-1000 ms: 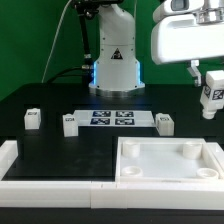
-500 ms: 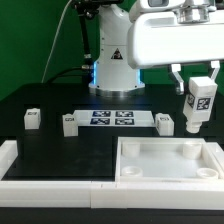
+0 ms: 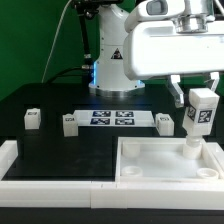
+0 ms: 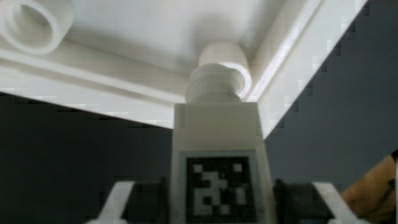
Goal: Assemble one leg
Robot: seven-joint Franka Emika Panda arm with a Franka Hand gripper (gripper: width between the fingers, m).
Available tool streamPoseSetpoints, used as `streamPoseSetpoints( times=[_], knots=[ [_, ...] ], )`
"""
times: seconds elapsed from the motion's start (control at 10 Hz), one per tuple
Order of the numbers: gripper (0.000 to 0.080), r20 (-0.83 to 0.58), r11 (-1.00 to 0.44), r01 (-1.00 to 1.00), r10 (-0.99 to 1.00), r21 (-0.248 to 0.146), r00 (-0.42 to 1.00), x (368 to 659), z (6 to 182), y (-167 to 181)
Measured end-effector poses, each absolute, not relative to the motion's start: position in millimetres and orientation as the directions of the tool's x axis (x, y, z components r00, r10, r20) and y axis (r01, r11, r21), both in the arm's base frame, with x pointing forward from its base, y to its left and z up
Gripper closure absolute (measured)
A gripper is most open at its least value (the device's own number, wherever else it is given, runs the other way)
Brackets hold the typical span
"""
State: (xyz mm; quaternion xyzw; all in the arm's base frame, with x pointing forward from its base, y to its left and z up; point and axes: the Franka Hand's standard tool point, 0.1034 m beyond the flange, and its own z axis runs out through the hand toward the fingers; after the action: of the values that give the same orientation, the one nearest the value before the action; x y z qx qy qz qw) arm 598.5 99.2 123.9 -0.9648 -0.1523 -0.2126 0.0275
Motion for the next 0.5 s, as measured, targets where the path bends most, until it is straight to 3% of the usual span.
streamPoseSetpoints(
  times=[0.2, 0.5],
  knots=[
    [0.0511, 0.461, -0.954, 0.298, 0.276, 0.024, 0.844, 600.8, 124.6, 96.5],
    [0.0511, 0.454, -0.97, 0.243, 0.208, -0.019, 0.866, 606.1, 114.1, 104.8]
  ],
)
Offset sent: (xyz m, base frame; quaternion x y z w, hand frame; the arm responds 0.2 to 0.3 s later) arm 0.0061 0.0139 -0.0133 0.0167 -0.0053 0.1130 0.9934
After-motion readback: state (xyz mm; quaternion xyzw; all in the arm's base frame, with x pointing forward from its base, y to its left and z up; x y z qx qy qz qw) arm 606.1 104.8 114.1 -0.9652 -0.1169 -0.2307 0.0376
